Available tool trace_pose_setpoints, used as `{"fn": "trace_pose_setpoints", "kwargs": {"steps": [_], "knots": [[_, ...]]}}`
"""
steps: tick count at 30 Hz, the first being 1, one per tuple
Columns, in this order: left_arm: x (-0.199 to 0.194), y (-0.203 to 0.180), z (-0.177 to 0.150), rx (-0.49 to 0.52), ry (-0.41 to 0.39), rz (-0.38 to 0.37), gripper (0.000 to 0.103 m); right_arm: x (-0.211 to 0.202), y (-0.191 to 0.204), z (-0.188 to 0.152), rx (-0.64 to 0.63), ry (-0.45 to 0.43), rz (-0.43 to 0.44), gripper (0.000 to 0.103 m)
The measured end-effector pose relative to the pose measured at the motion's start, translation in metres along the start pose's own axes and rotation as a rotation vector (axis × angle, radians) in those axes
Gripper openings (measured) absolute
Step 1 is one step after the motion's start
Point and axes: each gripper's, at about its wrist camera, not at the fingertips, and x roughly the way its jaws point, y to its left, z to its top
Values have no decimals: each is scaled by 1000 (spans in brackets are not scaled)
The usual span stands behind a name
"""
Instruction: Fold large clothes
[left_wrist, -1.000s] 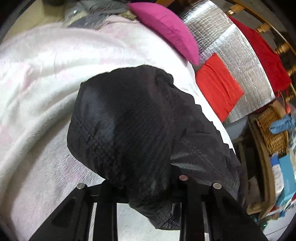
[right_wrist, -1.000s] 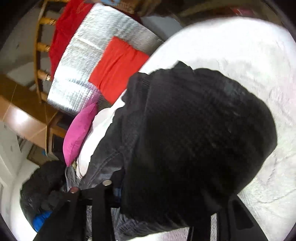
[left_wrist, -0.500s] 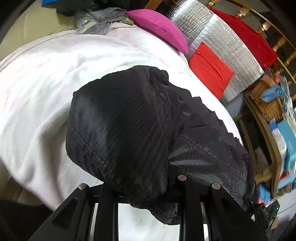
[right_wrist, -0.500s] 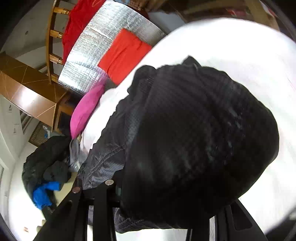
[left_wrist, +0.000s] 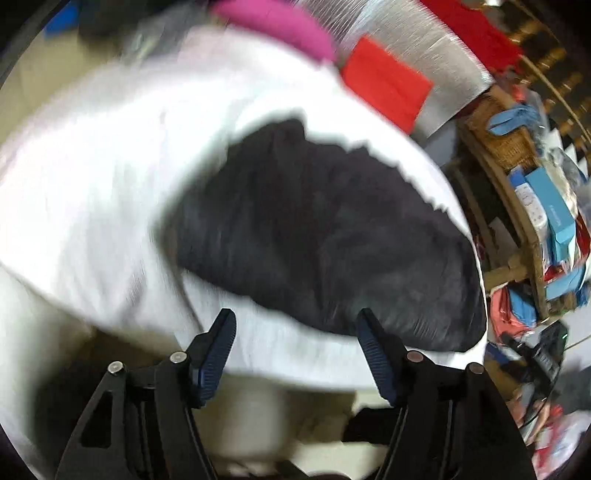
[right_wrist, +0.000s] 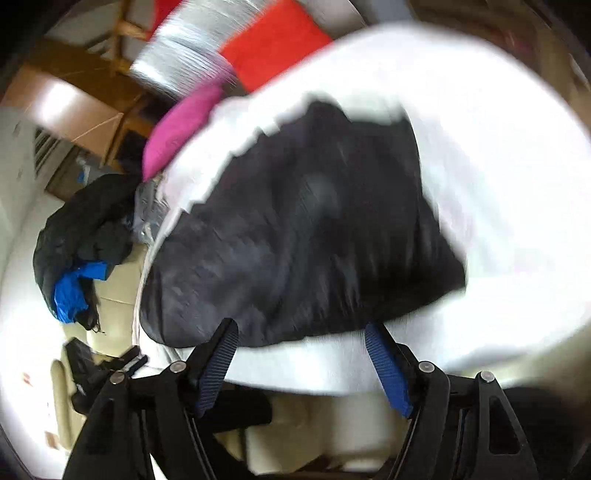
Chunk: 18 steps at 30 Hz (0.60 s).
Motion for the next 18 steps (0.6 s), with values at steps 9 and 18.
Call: {"fn": "trace_pose_setpoints", "kwargs": {"steps": [9, 18], "knots": [[64, -8, 152, 25, -99, 196, 87, 61, 32, 133, -189, -181, -312, 81], [170, 11, 193, -111, 84, 73, 86, 162, 7, 195, -173, 13, -378, 49]]}}
